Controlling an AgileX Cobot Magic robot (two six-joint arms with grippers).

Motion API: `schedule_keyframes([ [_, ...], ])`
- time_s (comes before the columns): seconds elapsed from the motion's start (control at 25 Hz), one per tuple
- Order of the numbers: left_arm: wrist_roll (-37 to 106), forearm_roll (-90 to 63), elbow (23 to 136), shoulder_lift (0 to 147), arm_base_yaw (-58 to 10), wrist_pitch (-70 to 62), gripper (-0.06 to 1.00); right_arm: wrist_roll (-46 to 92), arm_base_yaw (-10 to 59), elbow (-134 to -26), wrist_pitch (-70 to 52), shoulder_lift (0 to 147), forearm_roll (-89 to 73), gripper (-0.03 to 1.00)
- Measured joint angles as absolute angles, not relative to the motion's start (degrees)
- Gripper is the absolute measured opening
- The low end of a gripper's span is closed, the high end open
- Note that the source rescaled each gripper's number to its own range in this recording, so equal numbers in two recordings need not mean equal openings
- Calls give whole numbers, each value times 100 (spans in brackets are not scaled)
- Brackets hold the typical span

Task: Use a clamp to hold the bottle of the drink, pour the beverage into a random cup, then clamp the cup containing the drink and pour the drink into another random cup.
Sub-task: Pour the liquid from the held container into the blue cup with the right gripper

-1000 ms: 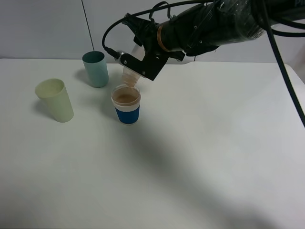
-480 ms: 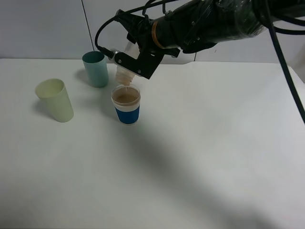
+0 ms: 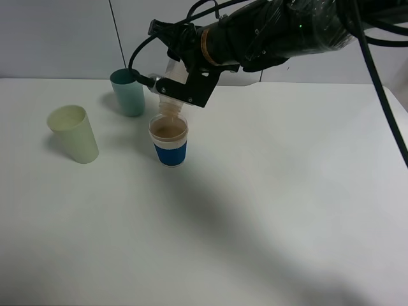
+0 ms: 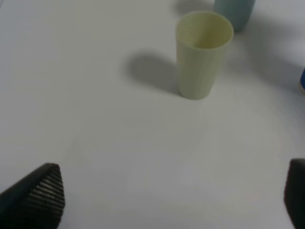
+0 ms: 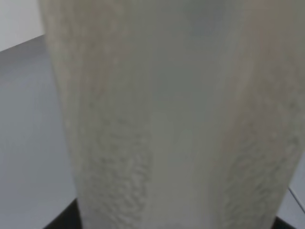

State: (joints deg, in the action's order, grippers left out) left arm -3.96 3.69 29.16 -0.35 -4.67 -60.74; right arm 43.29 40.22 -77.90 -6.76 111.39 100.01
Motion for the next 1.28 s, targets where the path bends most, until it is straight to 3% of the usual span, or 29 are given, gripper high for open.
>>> schedule_keyframes([
  [0.68,-396,369,2916,-35,-467,-6074,77,4111,4040,-7790,-578,11139,9952,1],
  [1.28,-396,369,2916,-35,-467,-6074,77,3188,4040,-7790,-1169,11139,7601,1],
])
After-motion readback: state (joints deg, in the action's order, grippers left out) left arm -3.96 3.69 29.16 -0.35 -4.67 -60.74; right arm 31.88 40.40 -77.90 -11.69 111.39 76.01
